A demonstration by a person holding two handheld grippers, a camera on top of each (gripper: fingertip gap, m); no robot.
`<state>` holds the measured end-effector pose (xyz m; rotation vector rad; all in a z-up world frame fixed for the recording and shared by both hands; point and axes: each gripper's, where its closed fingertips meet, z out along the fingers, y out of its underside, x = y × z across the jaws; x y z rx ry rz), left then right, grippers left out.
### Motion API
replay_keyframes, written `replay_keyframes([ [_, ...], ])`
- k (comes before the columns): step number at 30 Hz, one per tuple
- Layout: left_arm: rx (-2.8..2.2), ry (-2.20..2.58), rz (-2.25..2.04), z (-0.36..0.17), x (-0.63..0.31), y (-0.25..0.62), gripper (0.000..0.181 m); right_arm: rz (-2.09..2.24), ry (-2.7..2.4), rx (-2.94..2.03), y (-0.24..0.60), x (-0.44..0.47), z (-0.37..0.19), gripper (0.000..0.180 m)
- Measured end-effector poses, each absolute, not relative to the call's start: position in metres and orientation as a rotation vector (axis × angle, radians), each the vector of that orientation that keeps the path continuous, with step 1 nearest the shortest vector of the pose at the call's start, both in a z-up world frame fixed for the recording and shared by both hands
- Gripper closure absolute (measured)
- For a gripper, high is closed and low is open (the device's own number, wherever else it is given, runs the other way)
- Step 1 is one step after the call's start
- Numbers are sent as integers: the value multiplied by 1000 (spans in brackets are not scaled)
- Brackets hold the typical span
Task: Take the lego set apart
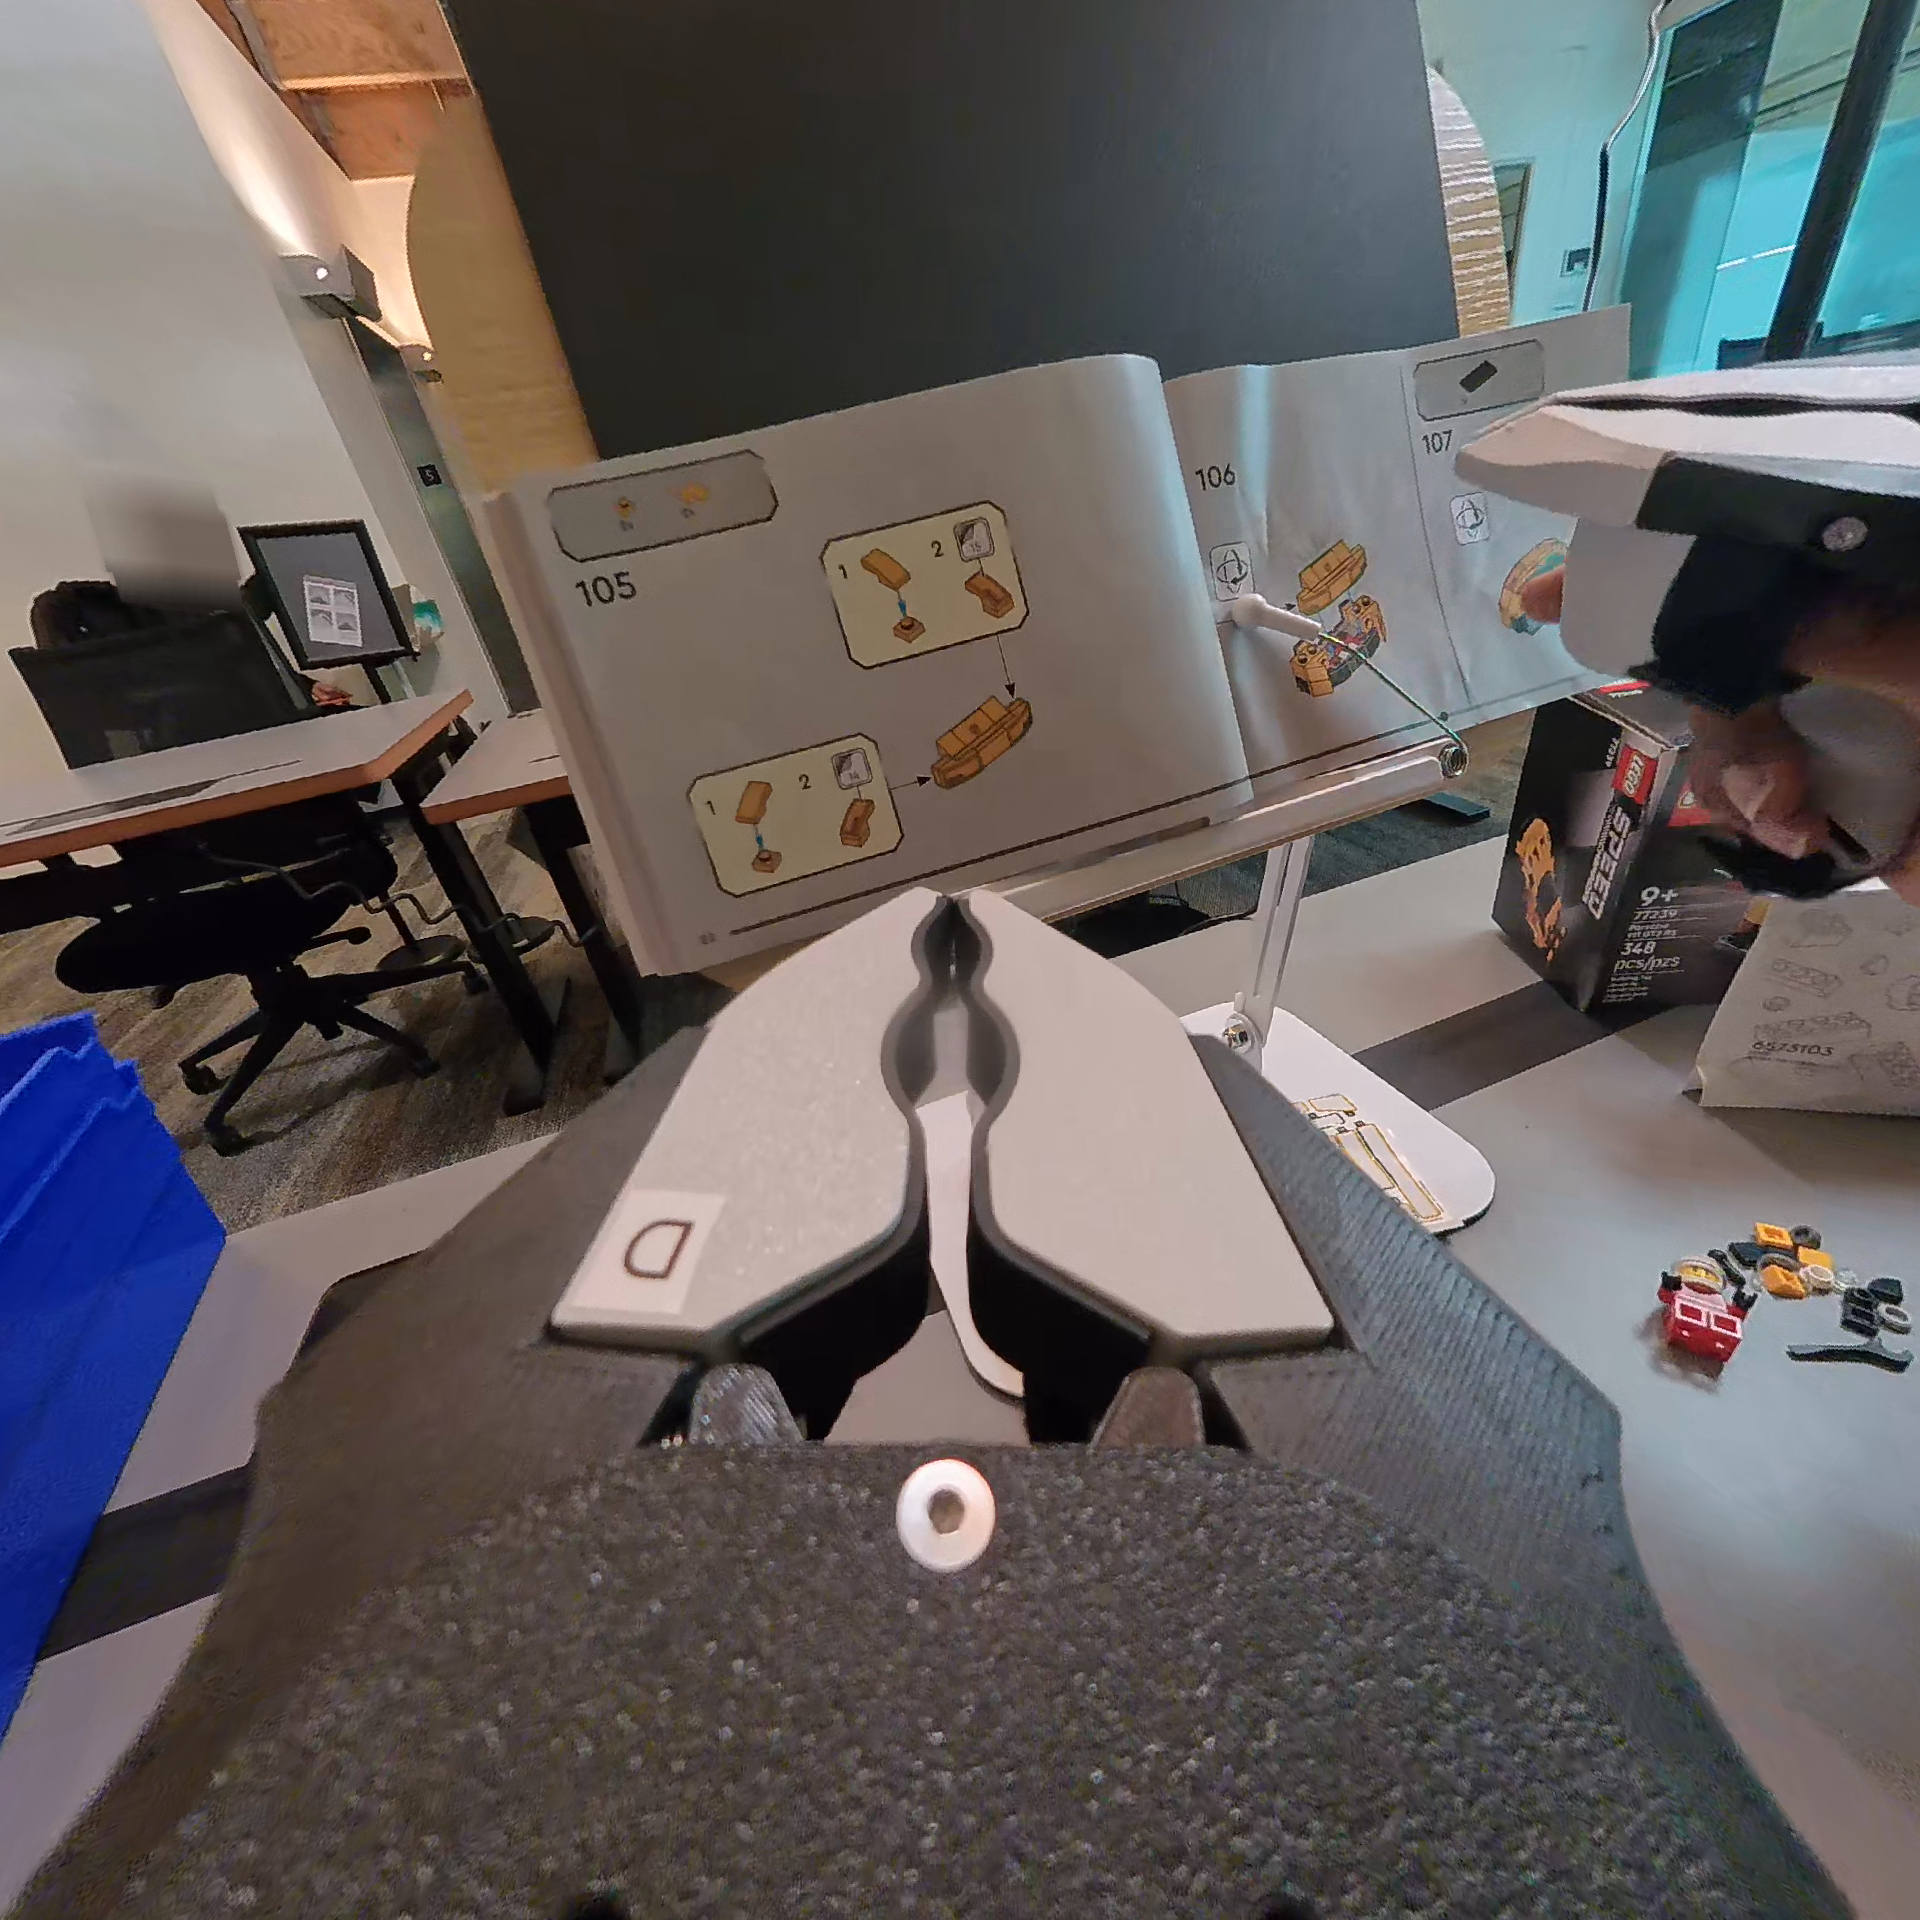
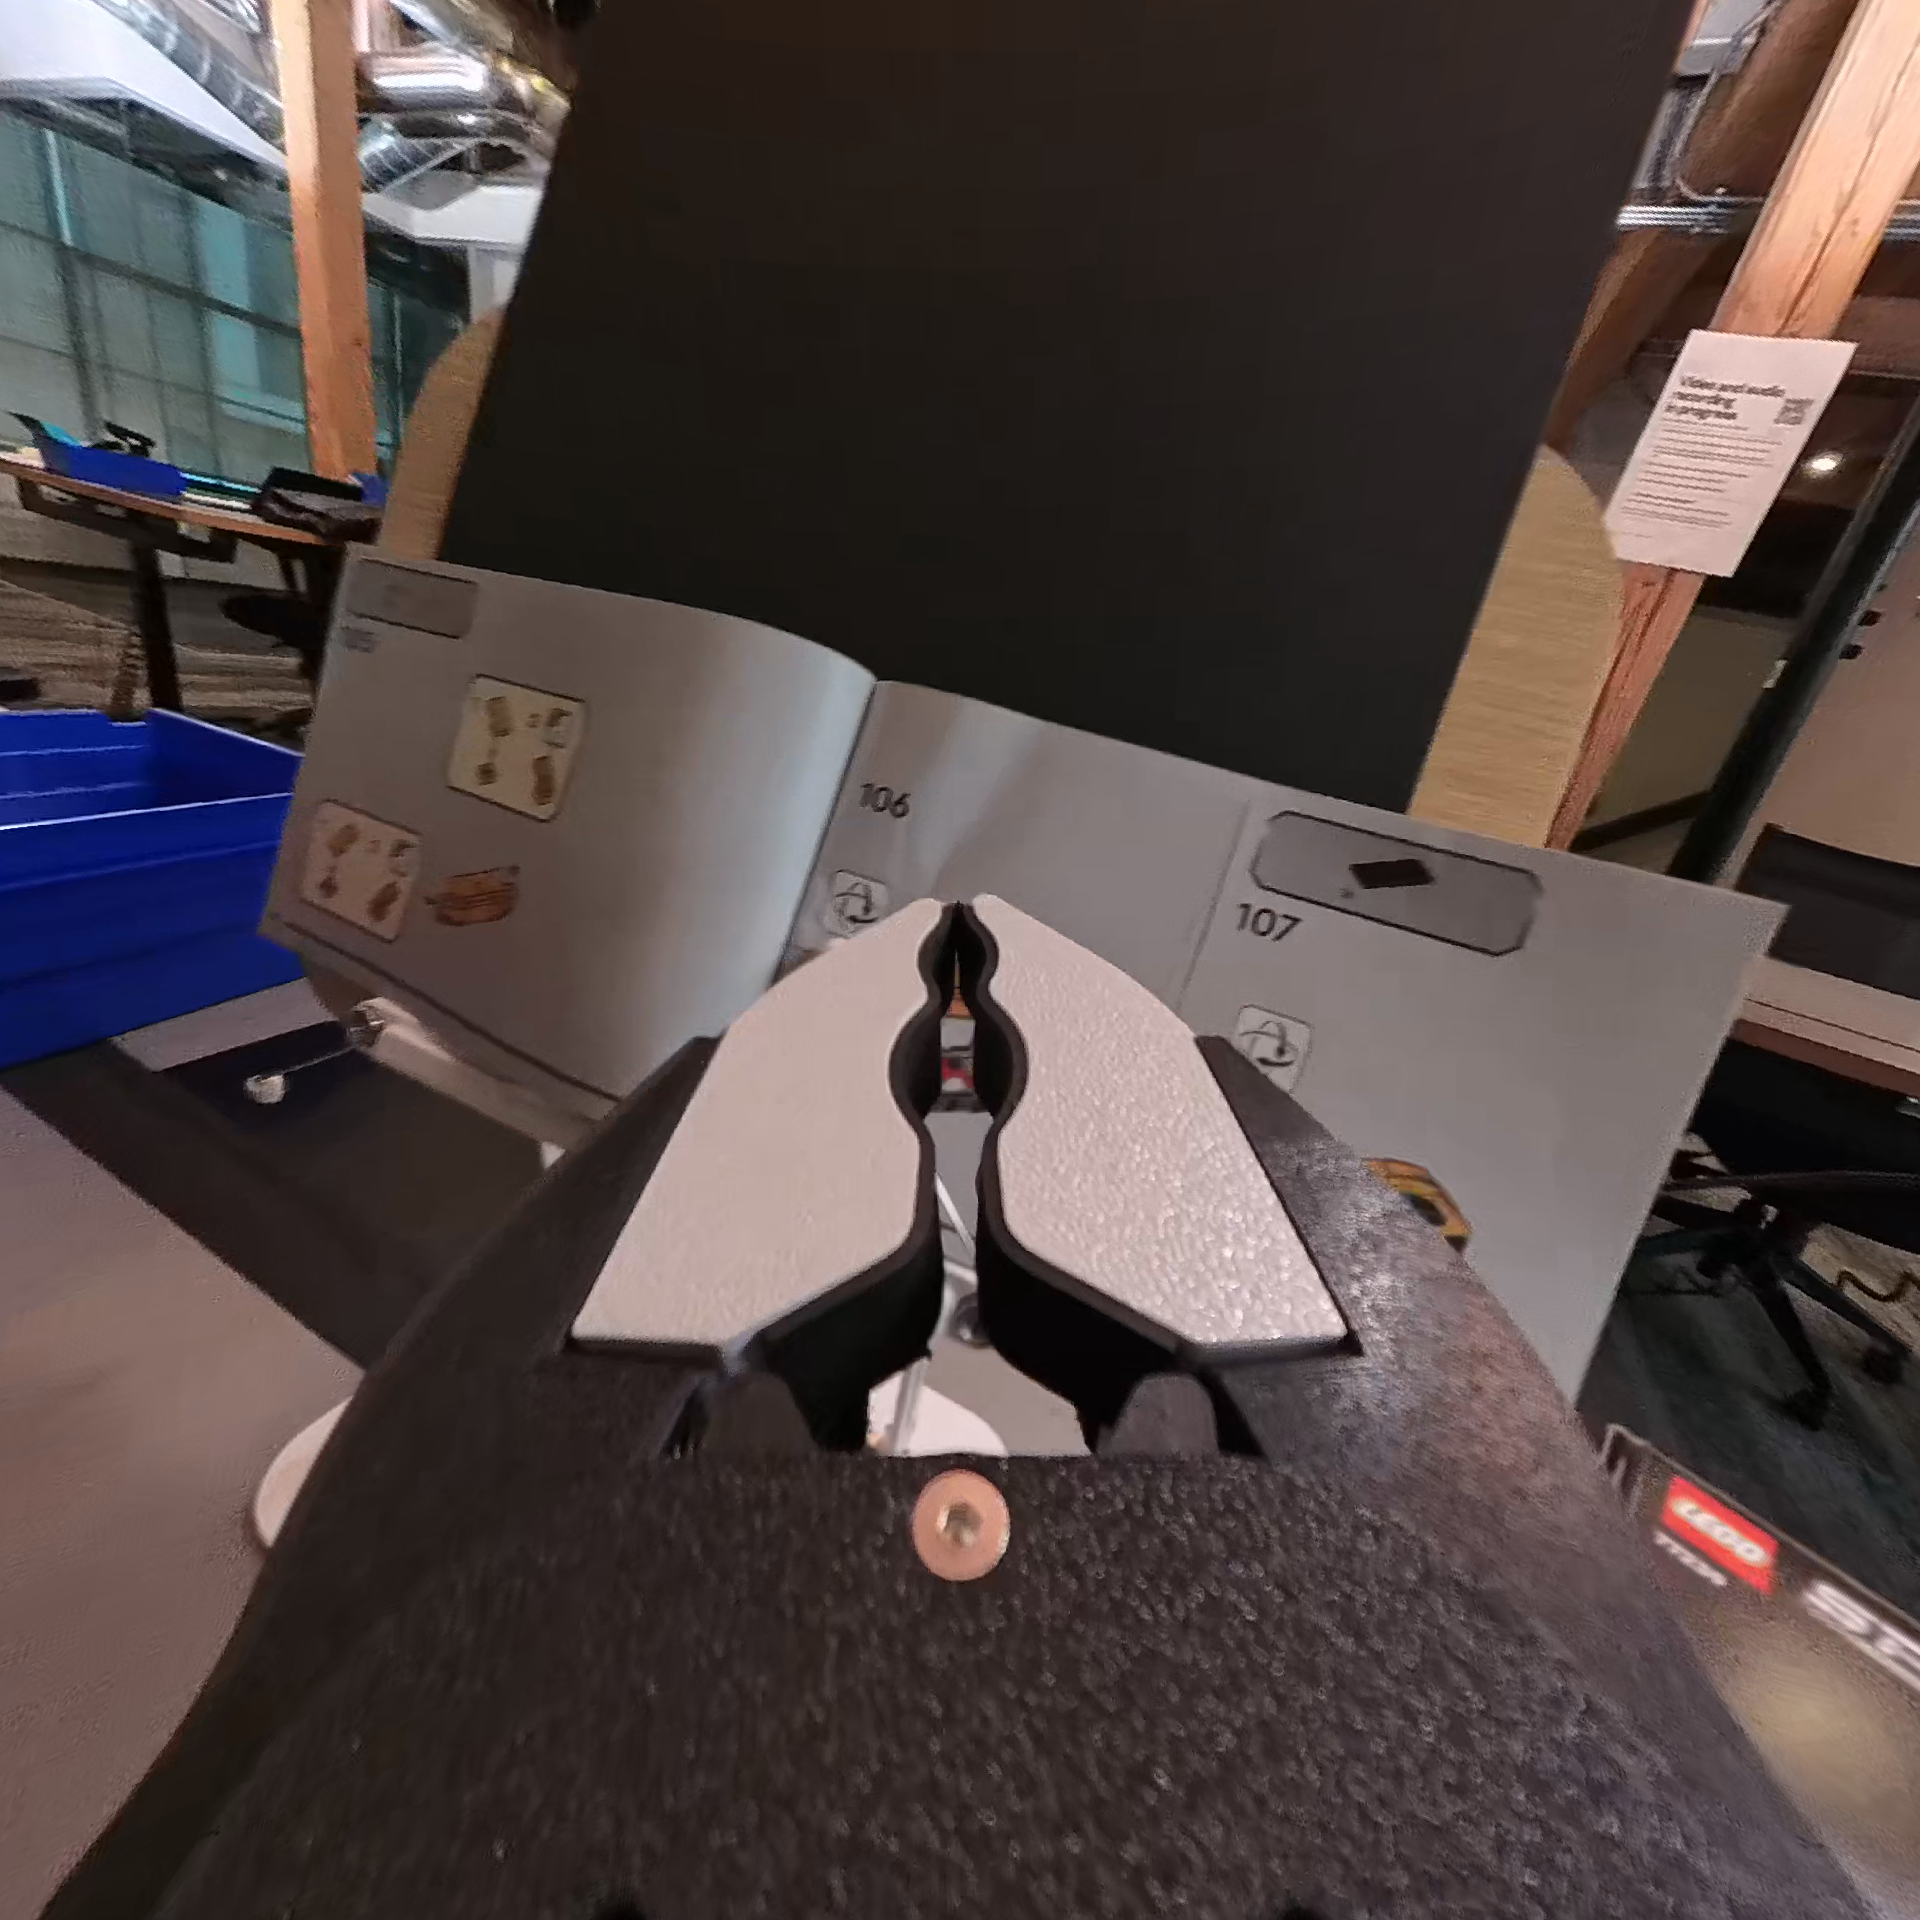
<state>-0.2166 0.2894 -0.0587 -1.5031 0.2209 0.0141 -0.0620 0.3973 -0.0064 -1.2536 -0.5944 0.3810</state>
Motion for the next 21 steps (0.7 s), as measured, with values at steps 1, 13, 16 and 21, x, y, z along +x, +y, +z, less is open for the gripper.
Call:
replay_keyframes([
  [1,-1504,219,12,-59,-217,289,181,387,-601,-1250,392,-65,-8,180],
  [13,-1536,218,10,-66,-214,293,181,447,-743,-1305,267,-35,-49,179],
  [16,-1544,221,17,-66,-213,297,181,455,-778,-1356,239,-8,-67,179],
  [21,-1537,196,11,-58,-215,307,181,516,-679,-1501,213,38,-102,178],
])
